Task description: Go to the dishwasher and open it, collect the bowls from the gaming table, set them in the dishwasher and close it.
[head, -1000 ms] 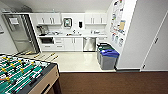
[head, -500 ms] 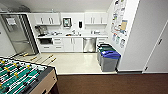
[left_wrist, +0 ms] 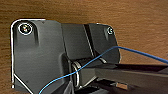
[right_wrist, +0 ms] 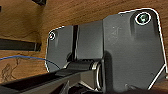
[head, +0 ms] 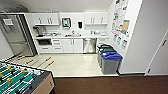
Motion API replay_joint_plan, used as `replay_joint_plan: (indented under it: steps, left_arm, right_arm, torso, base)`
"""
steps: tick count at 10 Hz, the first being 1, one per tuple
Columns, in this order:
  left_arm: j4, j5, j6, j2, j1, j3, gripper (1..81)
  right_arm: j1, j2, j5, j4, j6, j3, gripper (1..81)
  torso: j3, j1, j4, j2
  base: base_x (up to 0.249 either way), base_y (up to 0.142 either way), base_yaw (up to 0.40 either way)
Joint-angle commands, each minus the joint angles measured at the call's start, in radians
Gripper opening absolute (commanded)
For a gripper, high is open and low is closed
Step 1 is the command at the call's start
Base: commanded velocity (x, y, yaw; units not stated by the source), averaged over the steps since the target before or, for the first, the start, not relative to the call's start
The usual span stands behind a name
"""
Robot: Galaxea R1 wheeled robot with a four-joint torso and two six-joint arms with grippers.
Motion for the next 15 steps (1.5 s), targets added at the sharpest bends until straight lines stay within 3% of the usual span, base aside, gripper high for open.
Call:
replay_joint_plan:
  steps: [1, 5, 11, 15]
  left_arm:
    - [0.004, 0.055, 0.008, -0.004, -0.047, 0.017, 81.1]
    - [0.003, 0.055, 0.01, 0.004, -0.044, 0.017, 81.1]
    - [0.049, 0.056, 0.008, 0.002, -0.05, -0.037, 81.1]
    - [0.037, 0.055, 0.002, 0.008, -0.045, -0.023, 81.1]
  right_arm:
    - [0.05, -0.012, -0.055, 0.008, -0.001, 0.012, 81.1]
    - [0.05, -0.013, -0.061, 0.0, -0.002, 0.011, 81.1]
    - [0.034, 0.031, -0.062, 0.014, 0.005, -0.009, 81.1]
    - [0.034, 0.039, -0.061, 0.014, 0.005, -0.042, 81.1]
  torso:
    - [0.0, 0.0, 0.0, 0.0]
    - [0.0, 0.0, 0.0, 0.0]
    - [0.0, 0.0, 0.0, 0.0]
    - [0.0, 0.001, 0.0, 0.0]
  base:
    - [0.196, 0.0, 0.0]
    - [0.196, 0.0, 0.0]
    - [0.194, 0.0, 0.0]
    - [0.188, 0.0, 0.0]
